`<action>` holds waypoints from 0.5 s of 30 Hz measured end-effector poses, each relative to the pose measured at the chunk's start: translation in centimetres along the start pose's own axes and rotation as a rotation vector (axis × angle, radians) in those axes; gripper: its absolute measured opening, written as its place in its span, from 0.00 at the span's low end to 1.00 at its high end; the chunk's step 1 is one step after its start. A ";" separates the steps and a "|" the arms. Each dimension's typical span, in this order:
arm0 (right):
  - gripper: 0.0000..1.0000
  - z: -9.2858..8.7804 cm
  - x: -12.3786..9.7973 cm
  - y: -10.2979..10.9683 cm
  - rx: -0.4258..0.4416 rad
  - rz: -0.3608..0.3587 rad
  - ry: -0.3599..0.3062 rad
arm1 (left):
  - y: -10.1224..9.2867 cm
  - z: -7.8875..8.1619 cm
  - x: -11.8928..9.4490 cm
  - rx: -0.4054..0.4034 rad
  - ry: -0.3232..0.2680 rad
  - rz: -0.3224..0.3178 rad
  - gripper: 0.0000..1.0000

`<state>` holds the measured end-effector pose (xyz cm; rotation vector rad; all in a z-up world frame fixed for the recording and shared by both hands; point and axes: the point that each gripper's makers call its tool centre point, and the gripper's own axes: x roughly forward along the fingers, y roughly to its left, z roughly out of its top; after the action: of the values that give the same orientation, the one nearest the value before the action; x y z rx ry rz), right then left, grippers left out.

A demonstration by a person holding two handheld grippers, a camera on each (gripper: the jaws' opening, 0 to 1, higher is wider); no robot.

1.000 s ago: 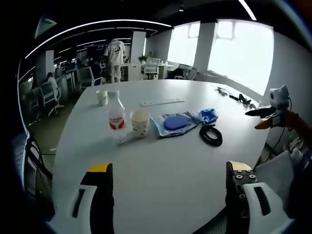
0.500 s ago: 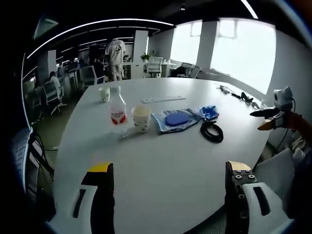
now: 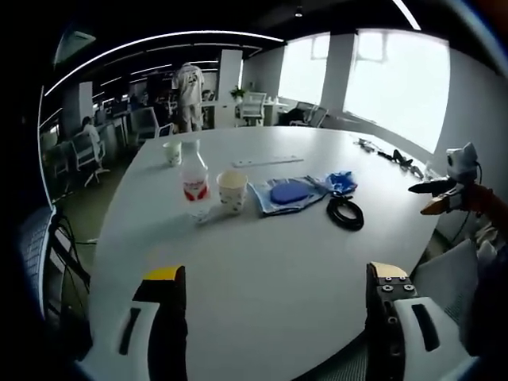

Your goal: Arrange the tabletop items into an orderly group along one side of the table until the central work area is clear of visible clutter.

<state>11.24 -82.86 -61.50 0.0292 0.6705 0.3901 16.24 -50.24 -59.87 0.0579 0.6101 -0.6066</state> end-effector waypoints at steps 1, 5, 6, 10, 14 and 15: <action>0.98 0.0 0.0 0.0 -0.006 -0.001 0.001 | 0.0 0.0 0.0 0.001 0.000 0.000 0.94; 0.98 -0.2 0.0 0.1 -0.013 -0.003 0.017 | 0.1 0.0 -0.2 -0.007 -0.007 0.003 0.94; 0.98 -0.2 0.0 0.2 -0.014 -0.003 0.016 | 0.1 0.0 -0.2 -0.007 -0.008 0.003 0.94; 0.98 0.1 0.0 0.6 -0.020 0.001 0.001 | 0.1 -0.2 -0.3 -0.002 0.000 0.006 0.94; 0.98 0.2 0.0 0.8 -0.020 0.003 -0.002 | 0.0 -0.1 -0.6 -0.005 -0.007 0.007 0.95; 0.98 0.2 -0.1 0.8 -0.022 0.002 -0.002 | 0.0 0.0 -0.7 -0.003 -0.010 0.007 0.95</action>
<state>11.06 -82.13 -61.14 0.0097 0.6639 0.3997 15.78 -49.91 -59.51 0.0547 0.6008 -0.5986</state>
